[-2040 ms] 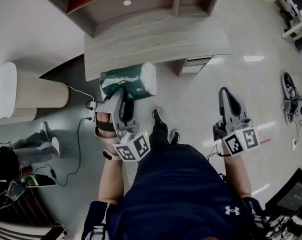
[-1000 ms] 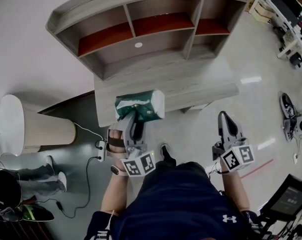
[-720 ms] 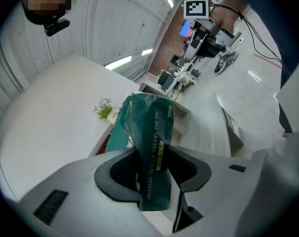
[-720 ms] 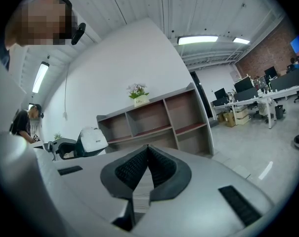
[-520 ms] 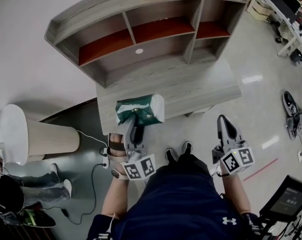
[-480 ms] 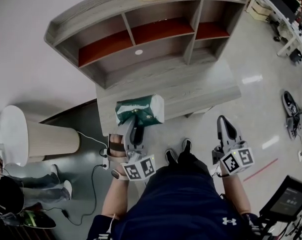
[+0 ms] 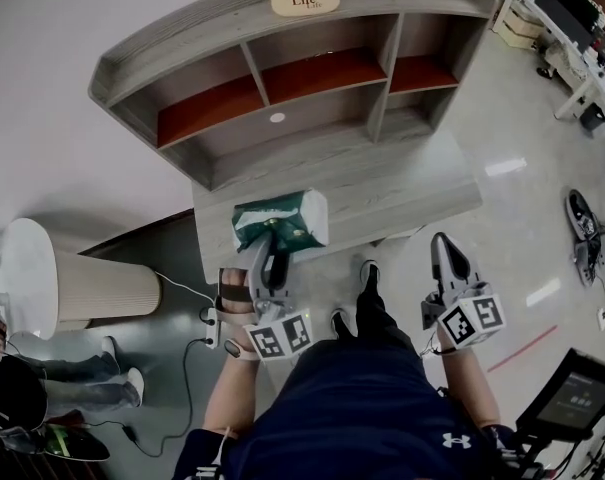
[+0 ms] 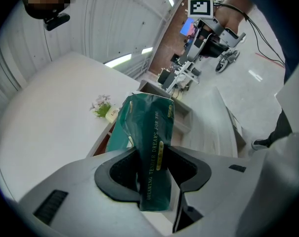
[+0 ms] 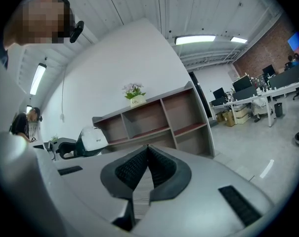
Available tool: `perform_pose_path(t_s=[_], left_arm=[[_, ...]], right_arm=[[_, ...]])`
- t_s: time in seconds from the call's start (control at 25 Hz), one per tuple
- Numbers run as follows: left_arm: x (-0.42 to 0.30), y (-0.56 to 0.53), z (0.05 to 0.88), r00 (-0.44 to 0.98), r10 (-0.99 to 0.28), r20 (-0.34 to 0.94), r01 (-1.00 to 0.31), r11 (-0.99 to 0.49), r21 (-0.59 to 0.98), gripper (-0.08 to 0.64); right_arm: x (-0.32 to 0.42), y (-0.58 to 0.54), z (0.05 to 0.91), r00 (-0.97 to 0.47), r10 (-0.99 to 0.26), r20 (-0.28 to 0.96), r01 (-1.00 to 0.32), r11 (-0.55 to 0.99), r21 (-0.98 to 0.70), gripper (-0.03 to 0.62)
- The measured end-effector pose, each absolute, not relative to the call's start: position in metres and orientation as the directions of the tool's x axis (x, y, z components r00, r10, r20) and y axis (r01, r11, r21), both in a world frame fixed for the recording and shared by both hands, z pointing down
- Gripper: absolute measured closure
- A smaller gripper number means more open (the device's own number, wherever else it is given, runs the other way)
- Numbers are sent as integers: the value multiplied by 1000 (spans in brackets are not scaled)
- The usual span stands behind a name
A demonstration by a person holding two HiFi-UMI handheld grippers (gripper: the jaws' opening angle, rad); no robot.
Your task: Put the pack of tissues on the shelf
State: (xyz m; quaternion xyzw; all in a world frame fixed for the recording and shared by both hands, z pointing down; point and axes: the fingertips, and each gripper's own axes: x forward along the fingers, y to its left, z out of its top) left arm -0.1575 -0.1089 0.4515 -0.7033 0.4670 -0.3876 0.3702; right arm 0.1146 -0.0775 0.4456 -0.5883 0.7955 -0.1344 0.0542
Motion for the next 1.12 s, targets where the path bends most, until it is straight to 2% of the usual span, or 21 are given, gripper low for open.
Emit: perform_pose_path(t_s=[0.4, 1.12], left_arm=[[-145, -125, 433, 254, -954, 158, -364, -245, -899, 373], [-77, -294, 411, 215, -970, 116, -313, -181, -932, 373]], right_arm=[[106, -104, 436, -352, -936, 33, -903, 330, -277, 583], [145, -237, 432, -425, -904, 46, -872, 395, -290, 584]])
